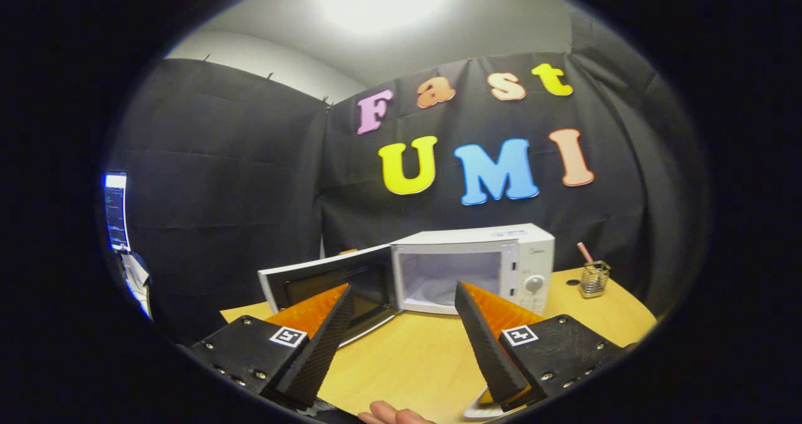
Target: Open the microwave, put the food inside, and close the microwave door.
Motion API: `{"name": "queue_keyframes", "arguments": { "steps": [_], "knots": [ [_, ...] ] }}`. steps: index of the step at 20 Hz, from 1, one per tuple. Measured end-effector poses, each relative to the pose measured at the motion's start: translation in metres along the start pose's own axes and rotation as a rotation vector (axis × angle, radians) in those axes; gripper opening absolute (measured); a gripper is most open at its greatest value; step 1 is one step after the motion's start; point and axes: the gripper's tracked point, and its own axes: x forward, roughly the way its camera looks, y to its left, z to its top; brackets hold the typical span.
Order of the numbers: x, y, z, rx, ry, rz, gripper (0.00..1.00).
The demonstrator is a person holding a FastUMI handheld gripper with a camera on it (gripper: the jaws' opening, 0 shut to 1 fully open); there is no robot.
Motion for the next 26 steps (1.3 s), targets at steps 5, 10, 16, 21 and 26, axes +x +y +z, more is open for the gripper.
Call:
{"name": "queue_keyframes", "arguments": {
  "steps": [5,10,16,21,26],
  "knots": [
    [-0.033,-0.102,-0.025,0.029,0.028,-0.186,0.99],
    [-0.056,-0.156,-0.08,0.147,0.128,-0.29,1.0],
    [-0.06,-0.154,-0.138,0.297,0.242,-0.27,1.0],
    [-0.053,-0.152,-0.165,0.4,0.32,-0.253,0.99],
    [-0.05,-0.153,-0.162,0.505,0.317,-0.247,0.5]
  ]
}}
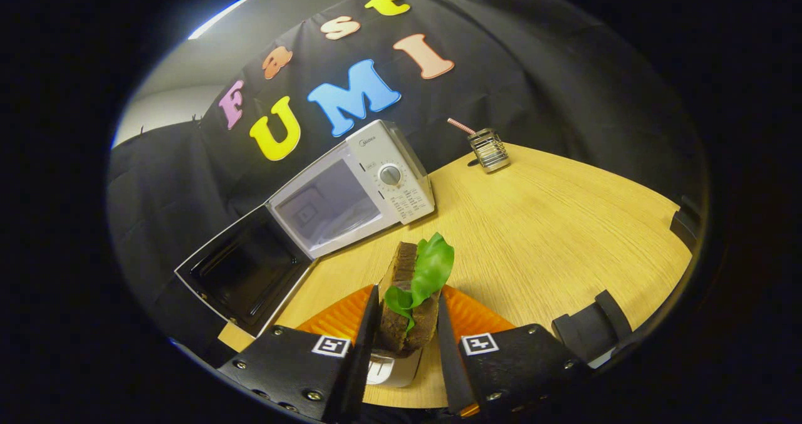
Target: Open the microwave, put the food inside, and close the microwave door.
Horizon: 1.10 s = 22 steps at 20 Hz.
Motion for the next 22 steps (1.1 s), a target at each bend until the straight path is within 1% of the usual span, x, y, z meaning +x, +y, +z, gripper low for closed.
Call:
{"name": "queue_keyframes", "arguments": {
  "steps": [1,2,3,5,7,14,22],
  "knots": [
    [0.002,0.002,-0.001,-0.003,0.0,0.003,0.49],
    [0.001,0.006,0.0,-0.022,-0.005,0.01,0.38],
    [0.001,0.007,0.001,-0.048,-0.012,0.01,0.3],
    [-0.003,0.013,0.005,-0.095,-0.024,0.015,0.24],
    [-0.003,0.02,0.009,-0.119,-0.031,0.025,0.23],
    [0.001,0.041,0.043,-0.076,-0.083,0.068,0.23],
    [0.042,0.107,0.093,-0.093,-0.181,0.162,0.23]
  ]
}}
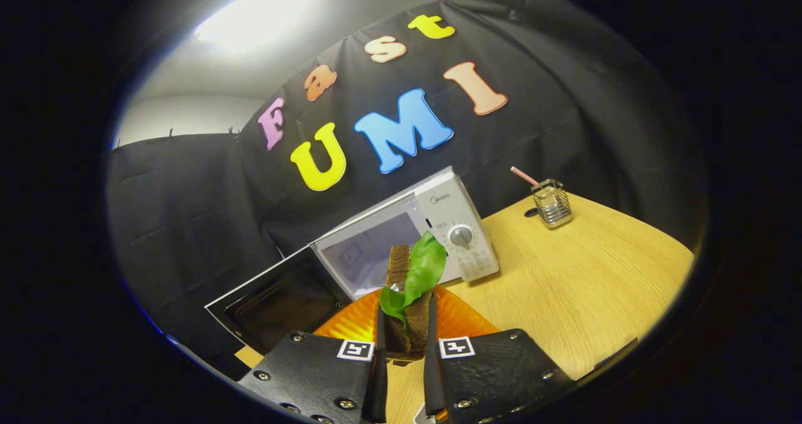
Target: Open the microwave, put the food inside, and close the microwave door.
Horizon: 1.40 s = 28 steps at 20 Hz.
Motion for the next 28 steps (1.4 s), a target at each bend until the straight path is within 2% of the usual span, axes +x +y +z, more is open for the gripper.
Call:
{"name": "queue_keyframes", "arguments": {
  "steps": [7,12,18,28],
  "knots": [
    [0.064,0.035,0.022,0.085,-0.091,0.036,0.23],
    [0.11,0.057,-0.004,0.315,-0.07,0.06,0.23],
    [0.159,0.05,-0.021,0.509,-0.136,-0.039,0.23],
    [0.265,0.036,-0.054,0.658,-0.105,-0.11,0.23]
  ]
}}
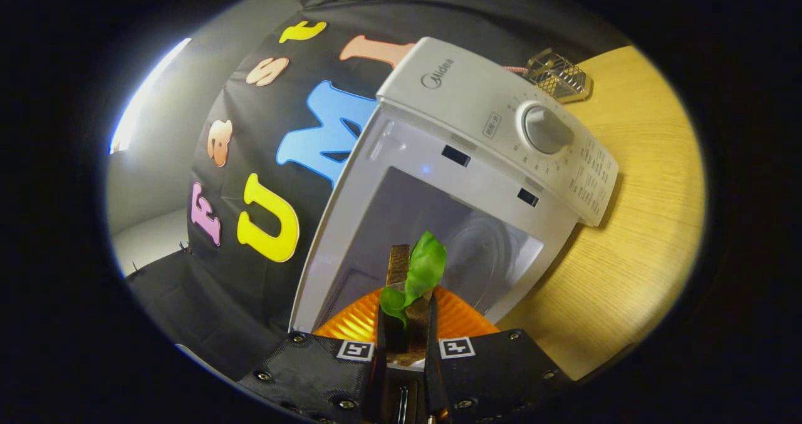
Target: Open the microwave, put the food inside, and close the microwave door.
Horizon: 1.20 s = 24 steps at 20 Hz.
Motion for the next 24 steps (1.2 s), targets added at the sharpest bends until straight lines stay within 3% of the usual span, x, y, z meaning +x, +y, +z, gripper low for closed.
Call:
{"name": "queue_keyframes", "arguments": {
  "steps": [7,19,24],
  "knots": [
    [0.049,-0.007,-0.002,0.167,-0.054,-0.016,0.23],
    [0.104,-0.034,-0.016,0.071,-0.132,-0.141,0.24],
    [0.101,-0.035,-0.01,0.032,-0.087,-0.15,0.45]
  ]
}}
